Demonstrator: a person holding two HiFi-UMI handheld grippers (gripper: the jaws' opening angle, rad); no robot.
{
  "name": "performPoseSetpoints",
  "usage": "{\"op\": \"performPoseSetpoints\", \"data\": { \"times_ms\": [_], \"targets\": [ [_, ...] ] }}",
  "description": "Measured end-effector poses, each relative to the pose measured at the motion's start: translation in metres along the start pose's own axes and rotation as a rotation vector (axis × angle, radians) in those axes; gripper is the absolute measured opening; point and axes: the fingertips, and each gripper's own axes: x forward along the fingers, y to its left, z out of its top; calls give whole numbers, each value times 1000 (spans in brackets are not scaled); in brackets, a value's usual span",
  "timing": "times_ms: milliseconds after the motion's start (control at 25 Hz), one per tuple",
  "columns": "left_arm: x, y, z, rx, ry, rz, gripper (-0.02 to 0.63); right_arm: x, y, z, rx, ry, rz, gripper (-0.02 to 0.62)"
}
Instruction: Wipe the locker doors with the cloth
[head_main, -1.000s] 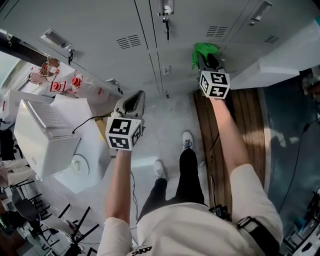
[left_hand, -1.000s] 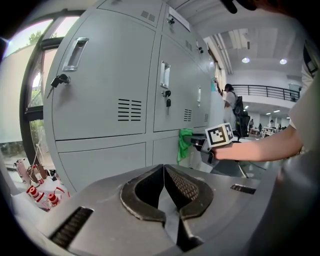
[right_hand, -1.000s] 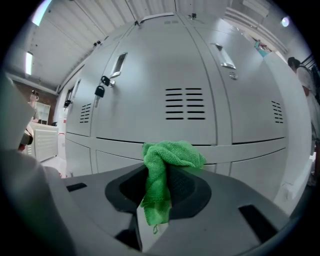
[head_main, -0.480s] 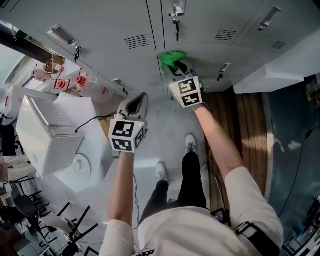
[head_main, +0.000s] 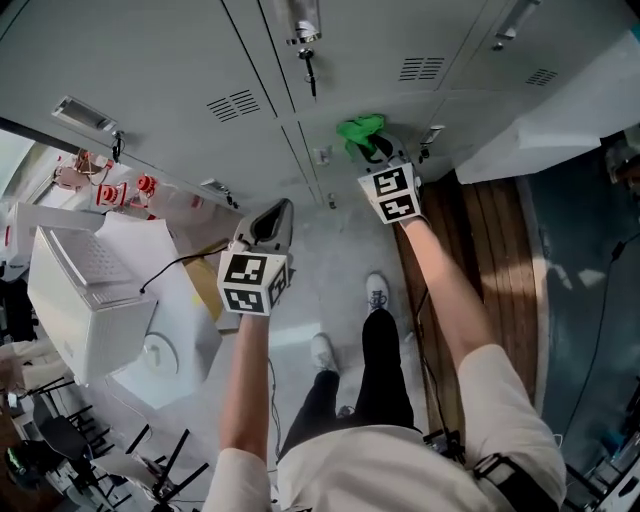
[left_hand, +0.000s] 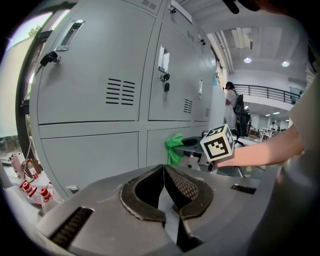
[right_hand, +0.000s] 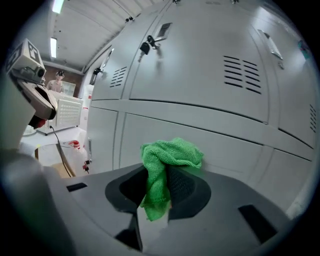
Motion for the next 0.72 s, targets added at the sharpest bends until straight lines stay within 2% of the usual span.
{"op": "performPoseSetpoints", "data": {
  "times_ms": [200,360,520,720],
  "targets": [
    [30,-24,-6,11,23,-45,18,-22,-73,-39,6,47,-97,86],
    [52,-30,-5,1,21,-51,18,-29,-107,-65,25,78,-135,86],
    [65,-27,-7,-16,10,-39,18,-29,-120,-85,63,85,-160,87],
    [64,-12,-25,-47,19,-2,18,-25,-113,-87,111,56,-191,87]
  ]
}}
